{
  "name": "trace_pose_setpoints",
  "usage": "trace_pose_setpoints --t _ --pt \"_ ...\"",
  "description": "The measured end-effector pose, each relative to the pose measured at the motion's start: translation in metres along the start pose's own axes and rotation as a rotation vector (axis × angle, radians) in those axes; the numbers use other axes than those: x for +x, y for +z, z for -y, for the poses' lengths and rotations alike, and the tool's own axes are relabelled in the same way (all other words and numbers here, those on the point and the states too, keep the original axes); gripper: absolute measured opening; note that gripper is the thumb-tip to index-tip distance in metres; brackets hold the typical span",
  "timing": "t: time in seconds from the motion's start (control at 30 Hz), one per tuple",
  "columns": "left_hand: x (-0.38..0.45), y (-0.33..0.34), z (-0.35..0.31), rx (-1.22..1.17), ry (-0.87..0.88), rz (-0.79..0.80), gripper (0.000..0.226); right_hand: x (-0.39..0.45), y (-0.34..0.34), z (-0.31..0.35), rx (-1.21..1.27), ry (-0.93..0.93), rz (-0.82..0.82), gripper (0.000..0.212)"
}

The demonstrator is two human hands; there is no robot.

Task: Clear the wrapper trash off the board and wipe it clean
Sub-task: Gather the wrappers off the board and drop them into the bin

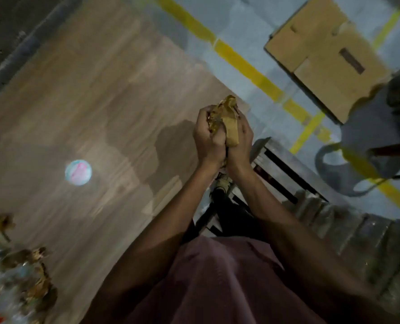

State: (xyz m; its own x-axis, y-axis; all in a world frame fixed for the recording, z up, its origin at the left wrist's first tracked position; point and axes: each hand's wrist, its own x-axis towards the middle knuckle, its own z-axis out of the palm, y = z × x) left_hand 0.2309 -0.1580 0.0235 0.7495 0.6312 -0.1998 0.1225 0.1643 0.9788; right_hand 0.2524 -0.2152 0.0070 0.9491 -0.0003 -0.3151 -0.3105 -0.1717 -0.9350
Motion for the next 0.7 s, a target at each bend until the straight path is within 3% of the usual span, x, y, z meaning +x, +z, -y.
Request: trace_pose_setpoints --t 0.13,0.33,0.47,0.63,0.7 --pt "0.016 0.065 0.022 0.11 0.003 0.096 0.023 0.061 -0.037 -0.027 0.003 0.086 -0.032 0.025" --pt "0.041 0.161 0.094 0.271 -0.034 0.262 0.021 0.139 -0.105 -0.08 -0.032 0.036 -0.244 0.023" --pt "0.063 0.197 0.171 0.425 -0.202 0.344 0.018 0.187 -0.113 -0.164 0.017 0.245 -0.229 0.031" --pt "0.1 0.194 0.292 0.491 -0.596 0.188 0.049 0.237 -0.092 -0.254 0.011 0.567 -0.064 0.038" --pt "0.117 0.184 0.335 0.532 -0.652 0.19 0.078 0.255 -0.08 -0.295 0.006 0.613 -0.012 0.045"
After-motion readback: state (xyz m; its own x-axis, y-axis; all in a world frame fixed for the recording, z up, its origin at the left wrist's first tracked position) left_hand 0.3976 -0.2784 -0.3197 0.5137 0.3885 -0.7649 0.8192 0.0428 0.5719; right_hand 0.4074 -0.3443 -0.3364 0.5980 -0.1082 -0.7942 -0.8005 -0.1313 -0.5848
